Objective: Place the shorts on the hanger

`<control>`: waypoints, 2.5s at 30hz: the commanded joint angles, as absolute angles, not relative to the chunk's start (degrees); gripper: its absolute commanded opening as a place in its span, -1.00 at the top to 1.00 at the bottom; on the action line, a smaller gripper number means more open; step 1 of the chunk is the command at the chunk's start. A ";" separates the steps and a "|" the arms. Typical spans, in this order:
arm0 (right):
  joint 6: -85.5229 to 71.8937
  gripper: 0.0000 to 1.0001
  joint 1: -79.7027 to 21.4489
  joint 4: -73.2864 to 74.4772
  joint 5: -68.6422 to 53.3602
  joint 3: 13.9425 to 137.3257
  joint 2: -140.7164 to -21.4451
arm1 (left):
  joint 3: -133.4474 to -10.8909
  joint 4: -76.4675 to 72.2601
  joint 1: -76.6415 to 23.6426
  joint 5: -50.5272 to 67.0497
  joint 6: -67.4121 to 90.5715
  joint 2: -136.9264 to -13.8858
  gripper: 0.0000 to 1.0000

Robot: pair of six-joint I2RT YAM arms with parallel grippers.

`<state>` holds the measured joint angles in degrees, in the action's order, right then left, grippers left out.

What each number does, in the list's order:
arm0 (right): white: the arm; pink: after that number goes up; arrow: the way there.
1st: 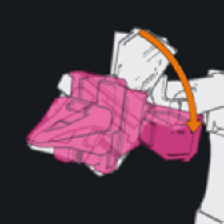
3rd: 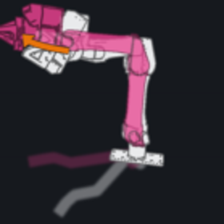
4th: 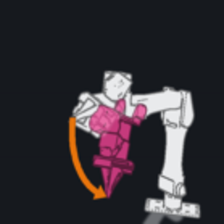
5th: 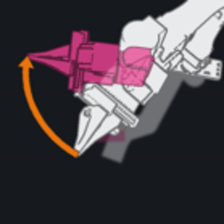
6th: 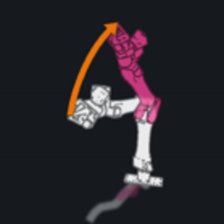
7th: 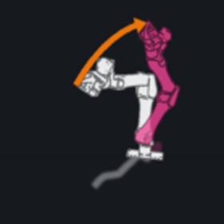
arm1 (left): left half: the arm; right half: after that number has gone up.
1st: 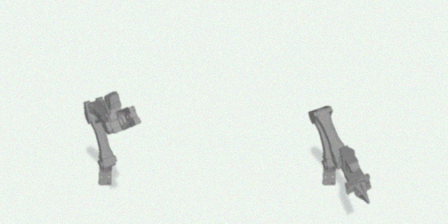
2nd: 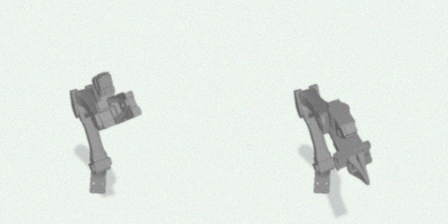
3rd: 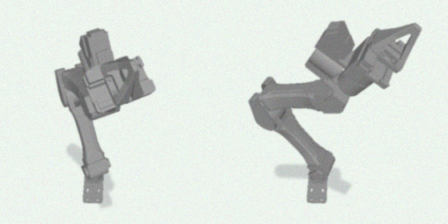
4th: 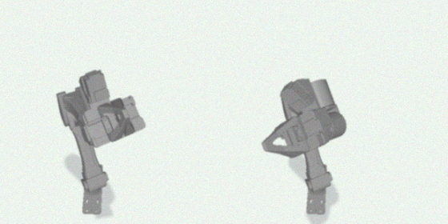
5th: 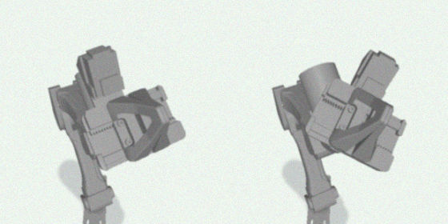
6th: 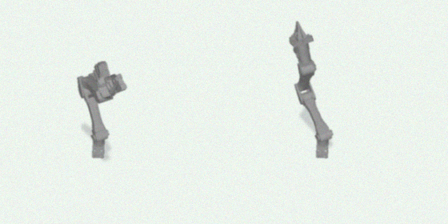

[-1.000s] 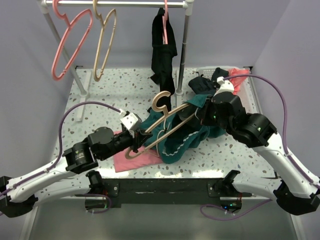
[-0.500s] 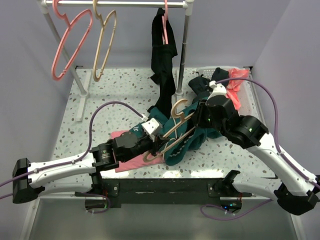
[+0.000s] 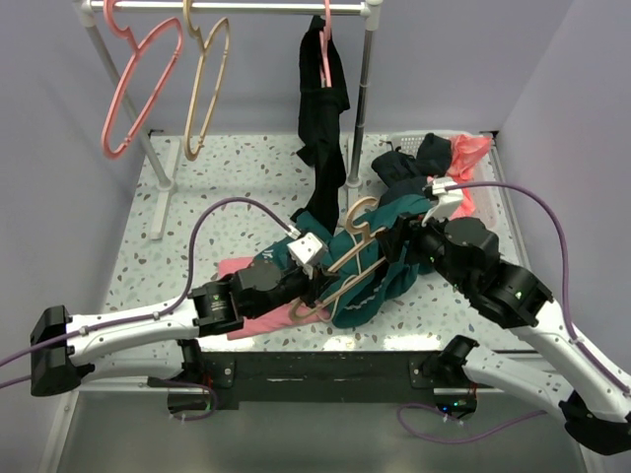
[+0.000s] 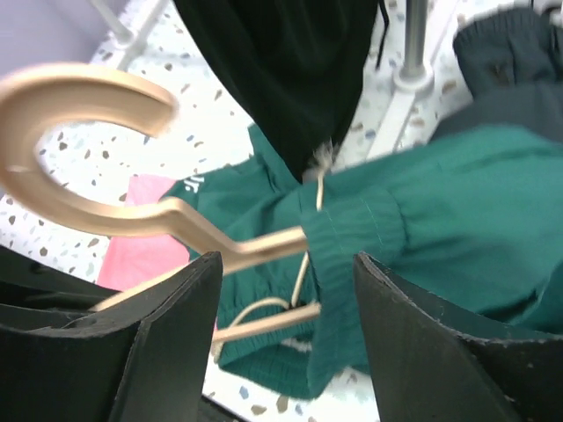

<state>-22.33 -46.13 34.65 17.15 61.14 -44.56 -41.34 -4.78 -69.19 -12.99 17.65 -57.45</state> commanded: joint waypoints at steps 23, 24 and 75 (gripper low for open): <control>-9.31 -0.35 -46.32 17.40 10.46 50.98 -43.95 | -54.67 2.29 -65.14 -5.02 22.50 -66.36 1.00; -9.49 -0.35 -46.41 17.40 11.50 50.63 -43.25 | -53.97 1.59 -64.69 -3.01 22.59 -66.01 1.00; -8.17 1.00 -46.41 11.60 23.46 44.73 -43.41 | -44.66 26.01 -52.64 8.52 27.86 -41.76 0.12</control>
<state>-7.94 -46.19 13.78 19.03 42.87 -42.44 -47.94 23.90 -52.27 3.27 28.53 -45.25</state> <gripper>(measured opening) 0.222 0.450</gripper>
